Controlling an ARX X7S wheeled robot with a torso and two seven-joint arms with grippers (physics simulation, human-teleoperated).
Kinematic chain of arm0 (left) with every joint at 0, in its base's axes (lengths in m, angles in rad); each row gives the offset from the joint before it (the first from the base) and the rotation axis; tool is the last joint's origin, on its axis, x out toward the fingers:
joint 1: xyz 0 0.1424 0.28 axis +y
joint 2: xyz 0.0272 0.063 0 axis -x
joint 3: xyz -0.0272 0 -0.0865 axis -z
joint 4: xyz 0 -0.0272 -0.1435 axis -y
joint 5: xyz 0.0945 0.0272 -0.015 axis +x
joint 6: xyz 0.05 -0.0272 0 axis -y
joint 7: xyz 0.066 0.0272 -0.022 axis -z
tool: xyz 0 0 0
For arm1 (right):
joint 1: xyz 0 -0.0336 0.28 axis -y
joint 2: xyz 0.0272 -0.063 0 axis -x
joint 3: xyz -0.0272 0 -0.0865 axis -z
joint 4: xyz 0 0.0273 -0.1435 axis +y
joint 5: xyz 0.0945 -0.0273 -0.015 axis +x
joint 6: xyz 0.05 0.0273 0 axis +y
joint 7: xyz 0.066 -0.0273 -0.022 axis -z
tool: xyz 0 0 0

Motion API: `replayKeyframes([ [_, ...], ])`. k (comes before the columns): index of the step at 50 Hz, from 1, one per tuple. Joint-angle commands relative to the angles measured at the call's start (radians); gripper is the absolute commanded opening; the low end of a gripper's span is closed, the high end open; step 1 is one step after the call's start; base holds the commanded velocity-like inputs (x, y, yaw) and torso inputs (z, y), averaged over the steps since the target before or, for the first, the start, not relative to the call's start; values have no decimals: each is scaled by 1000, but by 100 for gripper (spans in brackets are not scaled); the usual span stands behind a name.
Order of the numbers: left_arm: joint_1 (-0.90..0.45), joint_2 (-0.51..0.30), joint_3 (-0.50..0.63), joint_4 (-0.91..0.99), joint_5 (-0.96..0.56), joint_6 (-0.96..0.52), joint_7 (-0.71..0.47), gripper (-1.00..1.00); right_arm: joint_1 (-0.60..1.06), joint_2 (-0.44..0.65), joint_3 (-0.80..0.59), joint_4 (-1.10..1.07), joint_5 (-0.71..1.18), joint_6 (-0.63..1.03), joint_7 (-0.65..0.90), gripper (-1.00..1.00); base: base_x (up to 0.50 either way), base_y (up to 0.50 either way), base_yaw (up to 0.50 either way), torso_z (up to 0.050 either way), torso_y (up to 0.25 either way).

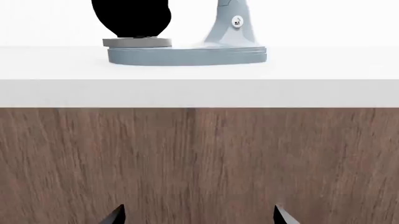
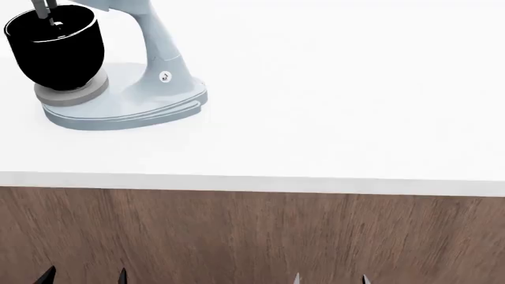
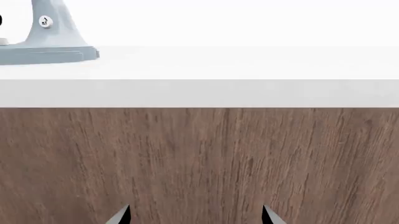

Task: Open the stand mixer head.

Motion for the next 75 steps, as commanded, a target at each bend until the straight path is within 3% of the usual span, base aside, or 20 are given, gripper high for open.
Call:
replayKeyframes([
  [1, -2, -13, 13, 4, -20, -2, -28, 100, 2, 18, -36, 5, -39, -7, 44, 100, 0, 0, 0, 0, 0],
  [14, -2, -46, 55, 32, -68, -35, -71, 100, 7, 55, -86, 34, 0, -14, 48, 100, 0, 0, 0, 0, 0],
  [15, 1, -5, 5, 38, -70, -32, -15, 100, 3, 18, -41, 30, -40, -17, 0, 100, 0, 0, 0, 0, 0],
  [46, -19, -74, 87, -4, -129, -16, -97, 100, 17, 83, -130, 46, -12, 11, 75, 100, 0, 0, 0, 0, 0],
  [48, -18, -77, 90, -1, -134, -15, -98, 100, 23, 90, -155, 64, -76, -1, 113, 100, 0, 500, 0, 0, 0],
  [64, -10, -93, 113, 11, -150, -15, -119, 100, 21, 101, -153, 55, 3, -7, 107, 100, 0, 500, 0, 0, 0],
  [75, -11, -105, 126, 16, -163, -11, -132, 100, 16, 109, -150, 41, 49, 3, 106, 100, 0, 0, 0, 0, 0],
])
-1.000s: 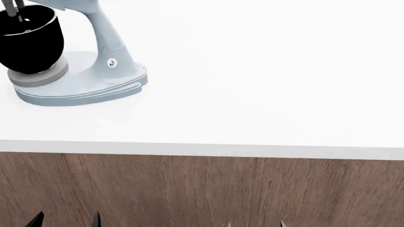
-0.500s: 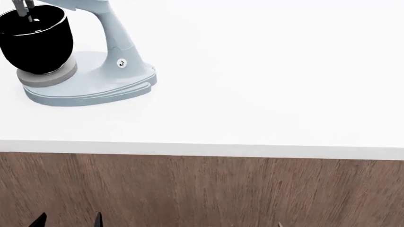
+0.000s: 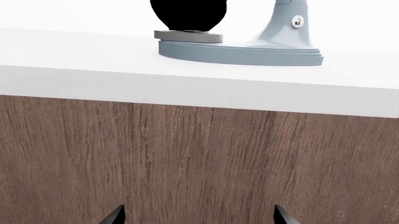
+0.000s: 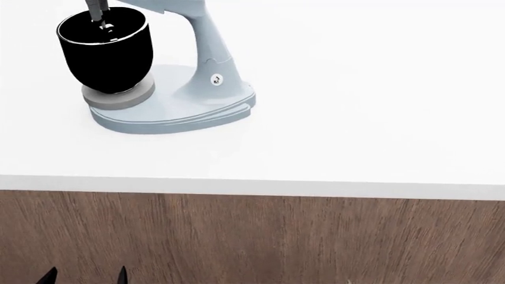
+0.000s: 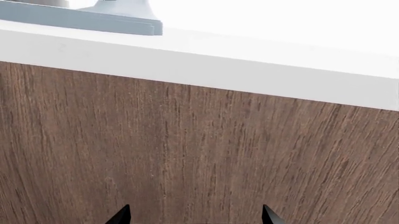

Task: Open the stand mixer head.

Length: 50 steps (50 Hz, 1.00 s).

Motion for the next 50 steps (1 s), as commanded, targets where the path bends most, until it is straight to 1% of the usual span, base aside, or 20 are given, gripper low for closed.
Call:
replayKeyframes([
  [1, 0, 9, -9, -12, 14, 30, 16, 100, -4, -12, 31, -17, 29, 8, -11, 100, 0, 0, 0, 0, 0],
  [13, -8, 0, 4, -23, 18, 32, -10, 100, 3, -5, 26, -27, 67, 29, -11, 100, 0, 0, 0, 0, 0],
  [16, -8, -2, 7, -25, 15, 34, -13, 100, -2, -4, 48, -51, 177, 72, -71, 100, 333, -1, 0, 0, 0],
  [18, -9, -4, 9, -24, 15, 32, -16, 100, 7, -3, 32, -26, 118, 63, -30, 100, 500, 0, 0, 0, 0],
  [22, -9, -7, 13, -24, 12, 32, -19, 100, 6, -2, 29, -29, 120, 55, -24, 100, 500, 0, 0, 0, 0],
  [23, -10, -8, 15, -24, 12, 32, -20, 100, 10, 3, 16, -27, 95, 65, -14, 100, 500, 0, 0, 0, 0],
  [24, -10, -8, 15, -28, 10, 33, -21, 100, 4, -1, 22, -30, 123, 41, -32, 100, 445, 0, 0, 0, 0],
  [25, -10, -9, 16, -26, 10, 34, -22, 100, 8, -1, 20, -25, 102, 54, -9, 100, 234, 0, 0, 0, 0],
  [26, -10, -10, 17, -25, 9, 33, -23, 100, 12, 2, 12, -11, 71, 55, 11, 100, 31, 0, 0, 0, 0],
  [27, -10, -10, 18, -27, 9, 34, -24, 100, 2, 1, 15, -35, 117, 45, -22, 100, 0, 0, 0, 0, 0],
  [28, -10, -11, 19, -26, 8, 34, -25, 100, 2, 7, -1, -18, 57, 34, 13, 100, 0, 0, 0, 0, 0],
  [29, -9, -11, 20, -27, 8, 37, -25, 100, -1, 7, 7, -32, 98, 27, -13, 100, 0, 0, 0, 0, 0],
  [30, -9, -12, 21, -26, 7, 38, -26, 100, 3, 8, 4, -20, 91, 31, -8, 100, 0, 0, 0, 0, 0],
  [31, -9, -13, 22, -26, 5, 38, -27, 100, 2, 2, 15, -29, 124, 49, -16, 100, 0, 0, 0, 0, 0],
  [44, -15, -23, 32, -29, 0, 38, -38, 100, 9, 16, -11, -13, 101, 36, -1, 100, 0, 0, 0, 0, 0],
  [47, -14, -25, 34, -28, -4, 39, -38, 100, 13, 22, -29, -4, 64, 23, 14, 100, 0, 0, 0, 0, 0],
  [50, -9, -27, 38, -22, -9, 44, -37, 100, 11, 22, -26, -11, 82, 29, 9, 100, 0, 0, 0, 0, 0],
])
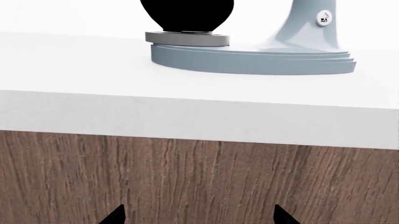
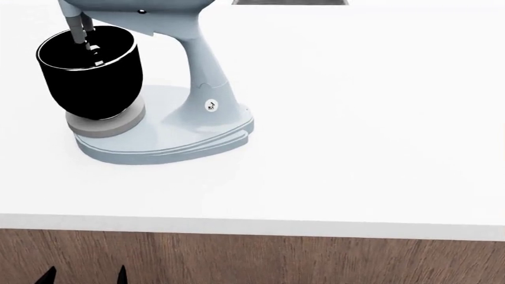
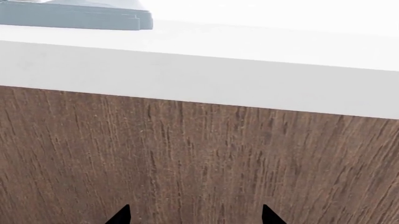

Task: Open the stand mixer head.

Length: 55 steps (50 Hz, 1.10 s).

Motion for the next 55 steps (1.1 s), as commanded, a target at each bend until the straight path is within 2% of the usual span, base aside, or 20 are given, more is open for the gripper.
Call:
replayKeyframes([
  [1, 5, 13, -20, -5, -6, 27, 35, 100, 2, -13, 13, -8, -12, 7, -10, 100, 0, 0, 0, 0, 0],
  [8, 18, 6, -4, 38, 25, 10, 3, 100, -2, -7, 5, -12, -12, 12, -6, 100, 0, 0, 0, 0, 0],
  [14, 64, -3, 10, 236, -12, -84, -16, 100, -4, -3, 2, -19, 1, 13, -11, 100, 0, 0, 0, 0, 0],
  [15, 74, -6, 12, 274, -22, -85, -13, -100, -3, -2, 0, -18, 3, 14, -11, 100, 0, 0, 0, 0, 0],
  [18, 86, -25, 29, 420, -30, -173, -30, -100, 0, -3, 0, -14, 7, 13, -10, 100, 0, 0, 0, 0, 0],
  [22, 103, -37, 50, 514, -17, -202, -43, -100, 2, -3, -3, -11, 13, 15, -9, 100, 0, 0, 0, 0, 0],
  [23, 96, -44, 51, 583, -37, -271, -55, -100, 5, -3, -5, -4, 7, 15, -4, 100, 0, 0, 0, 0, 0],
  [24, 103, -47, 64, 588, -19, -250, -53, -100, 5, -2, -5, -6, 10, 16, -6, 100, 0, 0, 0, 0, 0],
  [30, 22, -75, 80, 874, -58, -517, -109, -100, 1, 2, -11, -13, 21, 21, -11, 100, 0, 0, 0, 0, 0],
  [32, -74, -66, 56, 989, -126, -686, -140, -100, -3, 4, -13, -19, 21, 21, -9, 100, 0, 0, 0, 0, 0],
  [33, -148, -89, 75, 1026, -162, -744, -192, -100, -5, 6, -15, -21, 19, 20, -8, 100, 0, 0, 0, 0, 0],
  [34, -240, -165, 96, 1026, -312, -749, -330, -100, -8, 7, -17, -26, 20, 20, -10, 100, 0, 0, 0, 0, 0],
  [35, -298, -226, 132, 1026, -400, -731, -433, -100, -9, 8, -18, -28, 20, 20, -9, 100, 0, 0, 0, 0, 0],
  [36, -369, -262, 135, 1026, -519, -732, -525, -100, -12, 10, -19, -32, 22, 20, -10, 100, 0, 0, 0, 0, 0],
  [39, -525, -347, 198, 1025, -687, -703, -707, -100, -19, 15, -20, -44, 29, 21, -13, 100, 0, 0, 0, 0, 0],
  [45, -641, -356, 170, 969, -751, -725, -721, -100, -21, 18, -23, -48, 31, 22, -9, 100, 0, 0, 0, 0, 0],
  [50, -652, -312, 232, 829, -692, -684, -610, -100, -21, 20, -27, -46, 28, 20, -4, 100, 0, 0, 0, 0, 0],
  [51, -642, -308, 248, 784, -629, -641, -572, -100, -21, 22, -27, -49, 34, 22, -8, 100, 0, 0, 0, 0, 0],
  [55, -656, -307, 277, 683, -577, -616, -509, -100, -20, 23, -30, -47, 36, 23, -6, 100, 0, 0, 0, 0, 0],
])
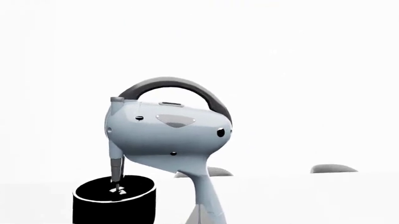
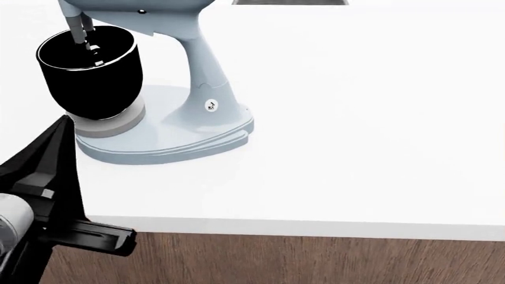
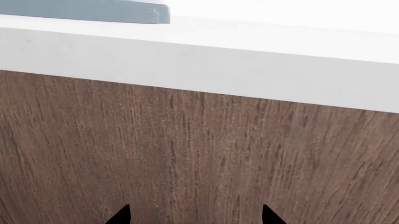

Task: Open the stand mixer head.

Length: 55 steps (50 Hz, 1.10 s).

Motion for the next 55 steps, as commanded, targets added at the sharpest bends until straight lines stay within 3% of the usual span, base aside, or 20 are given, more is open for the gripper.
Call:
replayKeyframes([
  [1, -127, 7, 59, -218, 46, 70, 89, -100, -3, -17, 26, -19, 6, 13, -17, 100, 0, 0, 0, 0, 0],
  [10, -197, 35, 67, -521, 122, 182, 250, -100, 2, -14, 20, -15, 6, 14, -10, 100, 0, 0, 0, 0, 0],
  [17, -244, 19, 175, -698, 159, 209, 473, -100, 10, -15, 13, -3, 0, 14, -2, 100, 0, 0, 0, 0, 0],
  [22, -259, 36, 194, -811, 176, 255, 550, -100, 17, -16, 8, 8, 2, 12, -1, 100, 0, 0, 0, 0, 0],
  [31, -291, 69, 209, -927, 193, 282, 601, -100, 27, -17, 2, 25, 4, 2, 2, 100, 0, 0, 0, 0, 0],
  [55, -358, 86, 333, -953, 253, 236, 693, -100, 4, 7, -3, -10, 25, 11, 7, 100, 0, 0, 0, 0, 0],
])
